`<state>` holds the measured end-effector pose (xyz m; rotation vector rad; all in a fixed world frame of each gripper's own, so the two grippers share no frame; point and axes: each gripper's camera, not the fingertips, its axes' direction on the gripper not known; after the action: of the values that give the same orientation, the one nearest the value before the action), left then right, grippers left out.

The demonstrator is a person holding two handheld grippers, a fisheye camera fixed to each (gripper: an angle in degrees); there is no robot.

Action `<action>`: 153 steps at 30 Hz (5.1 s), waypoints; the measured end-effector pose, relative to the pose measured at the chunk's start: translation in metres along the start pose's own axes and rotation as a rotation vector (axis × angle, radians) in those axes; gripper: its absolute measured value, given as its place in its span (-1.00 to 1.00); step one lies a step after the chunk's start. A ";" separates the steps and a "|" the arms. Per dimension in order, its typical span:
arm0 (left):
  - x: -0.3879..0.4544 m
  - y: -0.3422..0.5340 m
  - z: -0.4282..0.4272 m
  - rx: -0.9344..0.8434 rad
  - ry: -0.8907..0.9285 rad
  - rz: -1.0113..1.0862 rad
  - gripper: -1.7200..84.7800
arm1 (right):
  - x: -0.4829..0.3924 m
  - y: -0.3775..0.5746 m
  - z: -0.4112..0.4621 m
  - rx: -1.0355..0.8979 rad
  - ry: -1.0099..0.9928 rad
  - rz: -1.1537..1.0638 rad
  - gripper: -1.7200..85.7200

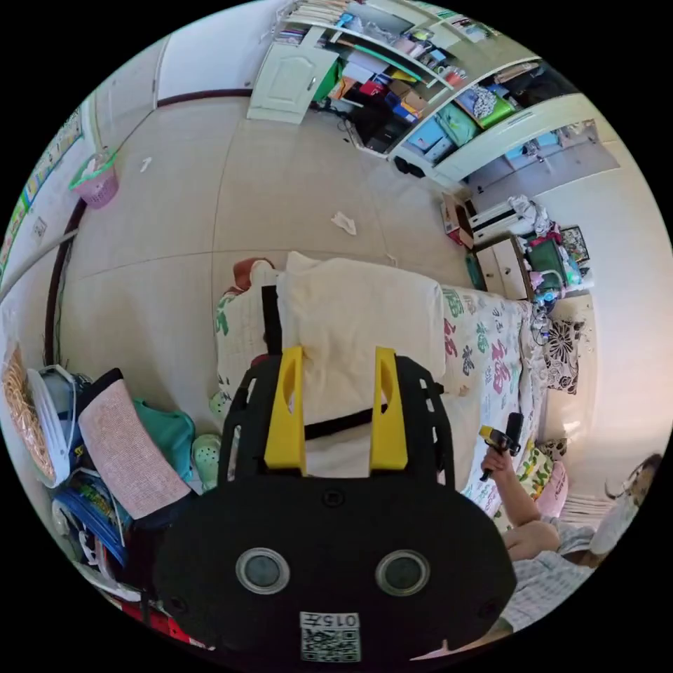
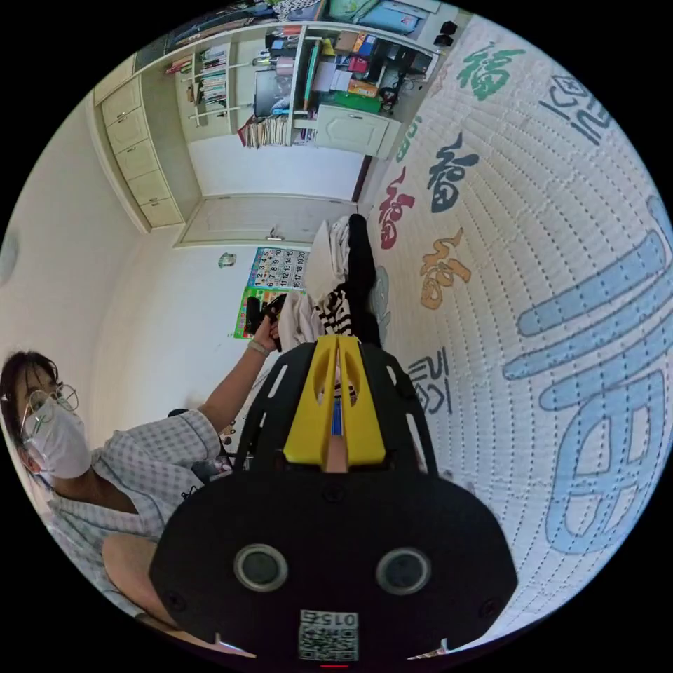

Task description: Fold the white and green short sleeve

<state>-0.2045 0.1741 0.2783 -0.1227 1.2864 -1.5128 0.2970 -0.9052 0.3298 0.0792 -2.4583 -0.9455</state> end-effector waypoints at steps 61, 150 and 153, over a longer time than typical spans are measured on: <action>0.539 0.239 0.306 -0.101 0.958 0.740 -0.93 | -0.244 0.605 -0.401 0.997 0.631 -0.193 -0.96; 0.947 0.413 0.561 -0.377 0.631 1.926 -0.71 | -0.202 0.927 -0.491 1.170 0.440 0.555 -0.66; 1.007 0.471 0.603 -0.517 0.514 2.079 -0.73 | -0.198 0.914 -0.487 1.113 0.440 0.611 -0.82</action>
<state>0.0877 -0.8793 -0.3570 1.0225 1.2120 0.6176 0.8117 -0.4671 1.1396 -0.0813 -2.0718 0.6647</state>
